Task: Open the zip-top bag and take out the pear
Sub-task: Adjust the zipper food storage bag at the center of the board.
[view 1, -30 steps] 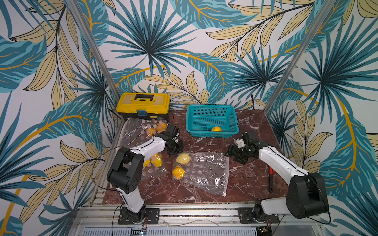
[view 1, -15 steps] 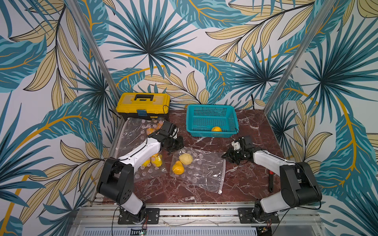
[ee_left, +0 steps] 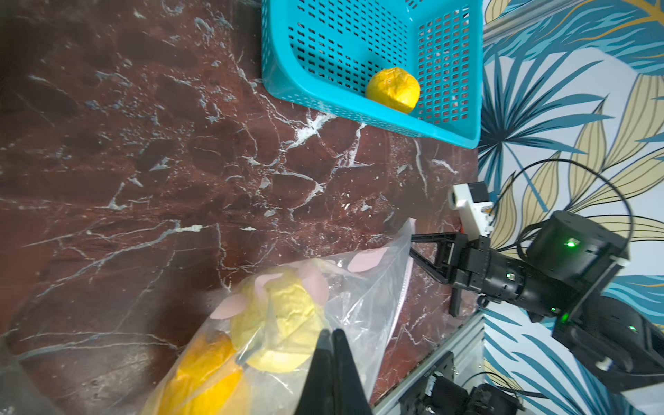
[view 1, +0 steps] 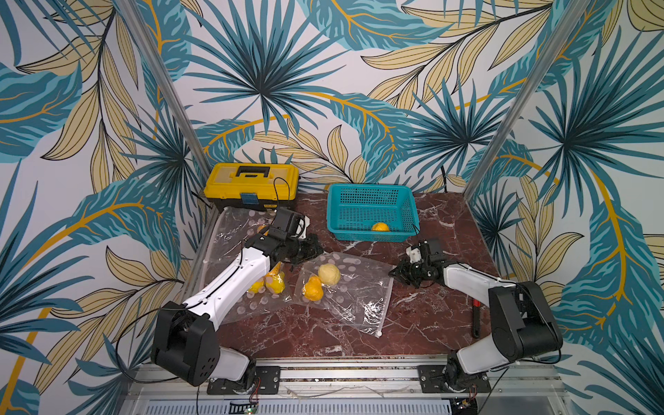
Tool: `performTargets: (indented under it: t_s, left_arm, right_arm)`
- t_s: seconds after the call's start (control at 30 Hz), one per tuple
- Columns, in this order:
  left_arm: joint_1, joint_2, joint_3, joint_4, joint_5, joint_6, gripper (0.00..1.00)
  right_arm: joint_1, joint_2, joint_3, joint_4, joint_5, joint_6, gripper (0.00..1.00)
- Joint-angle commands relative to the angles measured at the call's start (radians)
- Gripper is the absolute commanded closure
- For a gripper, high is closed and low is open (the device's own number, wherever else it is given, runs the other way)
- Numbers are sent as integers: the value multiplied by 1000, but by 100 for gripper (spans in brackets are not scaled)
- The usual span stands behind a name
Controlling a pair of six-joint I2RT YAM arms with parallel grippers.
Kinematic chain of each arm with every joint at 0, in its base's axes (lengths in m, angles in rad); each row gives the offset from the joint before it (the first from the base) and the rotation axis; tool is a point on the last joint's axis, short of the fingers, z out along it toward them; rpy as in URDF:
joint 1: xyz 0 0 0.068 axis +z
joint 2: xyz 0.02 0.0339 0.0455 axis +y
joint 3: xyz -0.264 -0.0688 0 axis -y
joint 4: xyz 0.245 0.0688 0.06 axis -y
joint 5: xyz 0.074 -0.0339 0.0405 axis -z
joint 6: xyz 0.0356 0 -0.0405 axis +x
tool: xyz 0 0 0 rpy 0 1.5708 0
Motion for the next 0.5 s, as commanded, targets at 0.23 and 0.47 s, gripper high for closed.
performTargets:
  t_s: [0.23,0.47]
  left_arm:
    - [72,-89,-19,-27,-49,-2,100]
    - [99,-113,-61,-60,-288,75,100]
  right_arm:
    - [-3,-36,11,-47,59,-24,94]
    - [-9,-100,1,-83,65,-22,99]
